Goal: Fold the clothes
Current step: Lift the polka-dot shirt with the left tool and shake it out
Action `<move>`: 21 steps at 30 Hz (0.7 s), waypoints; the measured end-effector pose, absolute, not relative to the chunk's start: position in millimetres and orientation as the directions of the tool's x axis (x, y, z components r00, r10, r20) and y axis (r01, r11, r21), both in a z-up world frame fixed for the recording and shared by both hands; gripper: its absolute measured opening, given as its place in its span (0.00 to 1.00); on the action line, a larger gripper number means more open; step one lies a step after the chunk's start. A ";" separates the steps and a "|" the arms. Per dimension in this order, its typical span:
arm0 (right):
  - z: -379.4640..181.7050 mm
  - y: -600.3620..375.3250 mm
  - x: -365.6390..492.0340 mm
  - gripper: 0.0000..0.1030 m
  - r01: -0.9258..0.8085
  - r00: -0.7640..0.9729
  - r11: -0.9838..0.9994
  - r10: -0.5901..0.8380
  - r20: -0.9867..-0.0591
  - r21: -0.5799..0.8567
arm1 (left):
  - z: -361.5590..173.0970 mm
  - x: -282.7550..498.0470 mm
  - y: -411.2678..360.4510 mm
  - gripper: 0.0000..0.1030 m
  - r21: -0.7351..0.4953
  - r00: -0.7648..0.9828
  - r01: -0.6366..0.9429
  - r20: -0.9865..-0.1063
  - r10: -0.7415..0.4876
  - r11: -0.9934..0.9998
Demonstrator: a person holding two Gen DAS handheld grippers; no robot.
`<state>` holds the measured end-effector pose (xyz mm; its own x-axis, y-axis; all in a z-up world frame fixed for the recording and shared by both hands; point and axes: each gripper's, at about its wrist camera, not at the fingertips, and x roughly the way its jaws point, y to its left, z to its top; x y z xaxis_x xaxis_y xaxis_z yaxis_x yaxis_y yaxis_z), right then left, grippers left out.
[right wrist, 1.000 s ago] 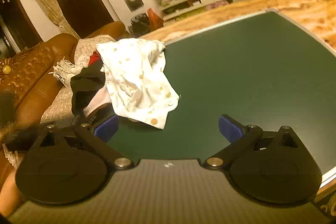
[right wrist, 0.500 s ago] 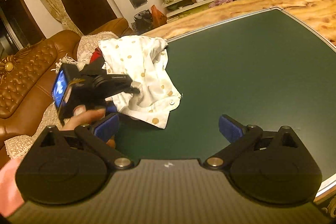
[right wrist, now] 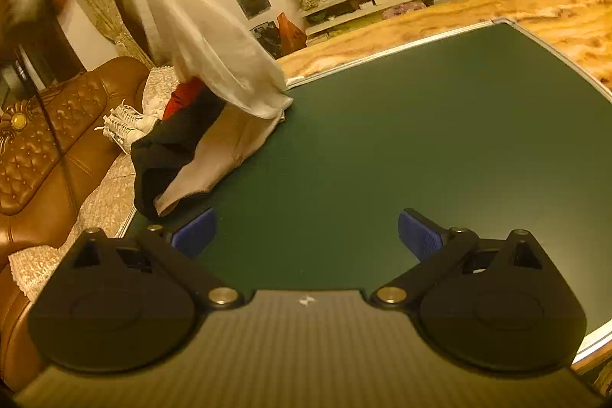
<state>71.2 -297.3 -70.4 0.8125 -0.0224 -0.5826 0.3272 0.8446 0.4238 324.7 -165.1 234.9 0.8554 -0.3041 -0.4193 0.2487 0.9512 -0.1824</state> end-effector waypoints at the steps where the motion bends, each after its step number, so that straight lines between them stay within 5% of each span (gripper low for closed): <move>1: -69.4 -295.6 72.0 1.00 0.323 0.813 0.850 -0.025 -0.581 0.415 | 260.0 316.2 -167.4 0.05 -0.169 0.873 0.250 -0.385 -0.297 0.953; 4: -66.6 -291.5 75.4 1.00 0.314 0.813 0.868 -0.035 -0.581 0.385 | 330.2 293.9 -181.8 0.05 -0.137 0.916 0.257 -0.281 -0.286 0.957; 12: -65.6 -291.6 74.0 1.00 0.322 0.811 0.866 -0.044 -0.583 0.383 | 448.9 264.0 -214.2 0.06 -0.106 0.953 0.240 -0.164 -0.256 0.965; 16: -66.6 -300.0 70.5 1.00 0.340 0.811 0.847 -0.044 -0.584 0.409 | 465.1 249.9 -228.9 0.06 -0.071 0.920 0.320 -0.215 -0.328 0.945; 21: -69.4 -316.8 56.4 1.00 0.383 0.809 0.809 -0.061 -0.585 0.446 | 419.7 281.6 -255.5 0.06 -0.070 0.881 0.340 -0.325 -0.343 0.938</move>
<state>56.4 -316.8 -69.4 0.8090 -0.0610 -0.5847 0.3830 0.8092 0.4455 281.6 -255.5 419.7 0.8812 -0.3434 -0.3248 0.3396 0.9379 -0.0703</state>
